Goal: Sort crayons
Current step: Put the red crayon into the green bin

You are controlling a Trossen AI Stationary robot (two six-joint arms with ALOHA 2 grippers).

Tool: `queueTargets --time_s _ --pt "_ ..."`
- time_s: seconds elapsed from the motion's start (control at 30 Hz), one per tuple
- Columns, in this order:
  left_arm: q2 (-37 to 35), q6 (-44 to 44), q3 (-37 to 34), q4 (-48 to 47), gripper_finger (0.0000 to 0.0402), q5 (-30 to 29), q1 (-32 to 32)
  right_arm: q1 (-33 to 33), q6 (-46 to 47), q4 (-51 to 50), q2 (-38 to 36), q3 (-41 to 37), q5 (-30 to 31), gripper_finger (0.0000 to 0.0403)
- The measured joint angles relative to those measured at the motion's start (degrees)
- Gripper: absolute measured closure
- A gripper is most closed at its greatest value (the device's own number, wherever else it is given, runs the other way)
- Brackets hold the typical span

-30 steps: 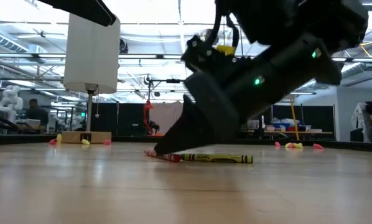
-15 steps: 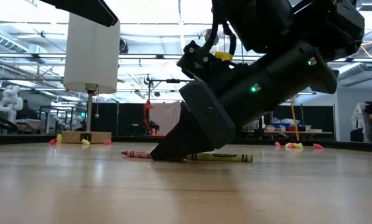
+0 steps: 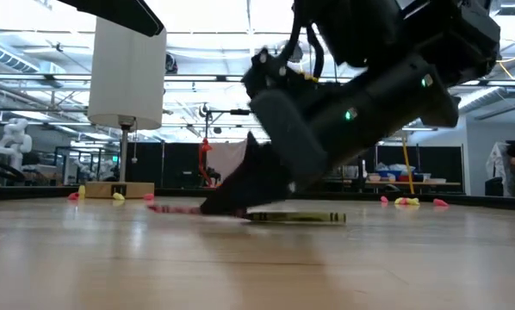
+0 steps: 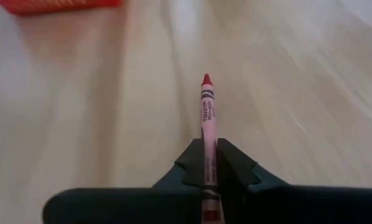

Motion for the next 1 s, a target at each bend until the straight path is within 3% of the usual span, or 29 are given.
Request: queueTargets --time_s 0.33,0.7,1.0 --pt "0.0 -1.5 0.0 0.2 0.0298 1.3 0.0 0.0 -4.3 -4.3 -8.2 0.0 -4.6 0.0399" --pt "0.0 -1.0 0.0 1.6 0.0297 1.0 -0.2 2.5 -7.8 -27.0 -25.4 0.0 -7.3 0.0399" --pt "0.0 -1.3 0.0 2.1 0.0297 0.2 -0.2 9.8 -3.3 -44.4 -37.2 0.0 -7.1 0.0399"
